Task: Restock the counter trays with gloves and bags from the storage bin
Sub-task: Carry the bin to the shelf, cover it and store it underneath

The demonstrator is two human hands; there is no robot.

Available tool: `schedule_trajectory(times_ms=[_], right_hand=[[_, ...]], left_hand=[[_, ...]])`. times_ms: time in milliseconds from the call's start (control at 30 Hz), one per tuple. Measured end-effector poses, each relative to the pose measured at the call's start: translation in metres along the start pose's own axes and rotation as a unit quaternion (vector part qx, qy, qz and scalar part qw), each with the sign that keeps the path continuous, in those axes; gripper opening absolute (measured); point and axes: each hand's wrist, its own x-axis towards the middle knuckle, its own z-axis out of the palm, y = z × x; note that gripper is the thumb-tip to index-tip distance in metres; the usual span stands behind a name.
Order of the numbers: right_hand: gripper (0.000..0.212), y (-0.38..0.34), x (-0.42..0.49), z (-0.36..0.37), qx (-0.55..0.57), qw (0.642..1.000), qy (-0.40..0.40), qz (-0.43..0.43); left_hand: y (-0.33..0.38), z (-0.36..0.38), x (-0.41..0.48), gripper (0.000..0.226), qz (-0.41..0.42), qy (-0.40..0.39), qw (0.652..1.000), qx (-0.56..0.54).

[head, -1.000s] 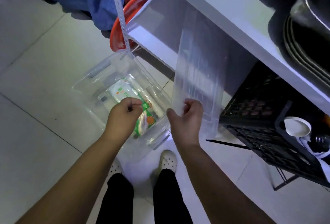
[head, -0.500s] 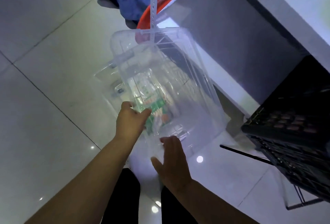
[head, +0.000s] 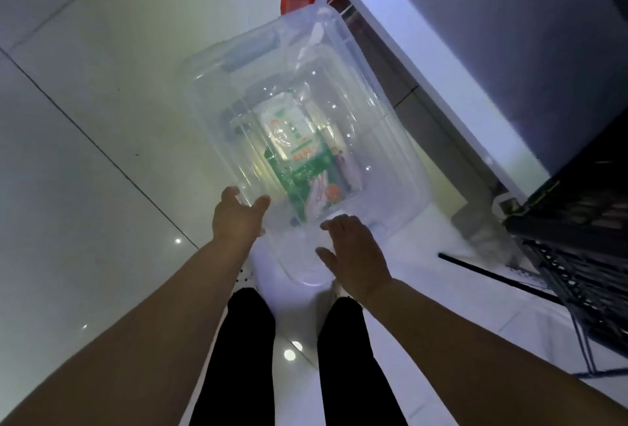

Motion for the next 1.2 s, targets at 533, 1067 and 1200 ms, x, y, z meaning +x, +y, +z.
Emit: schedule_trajectory(times_ms=[533,1067,1200], right_hand=[[0.040,0.078,0.013,0.025,0.109,0.956,0.156,0.225],[0.077,0.102,-0.007,0.047,0.485,0.643,0.125,0.579],[0.087,0.106,-0.012,0.051,0.544,0.595,0.099,0.583]], left_hand=[[-0.064,0.016,0.038,0.025,-0.090,-0.047,0.987,-0.127],[-0.053,0.079,-0.030,0.074,0.020,0.013,0.995,0.101],[-0.056,0.086,-0.043,0.096,0.267,0.066,0.902,0.334]])
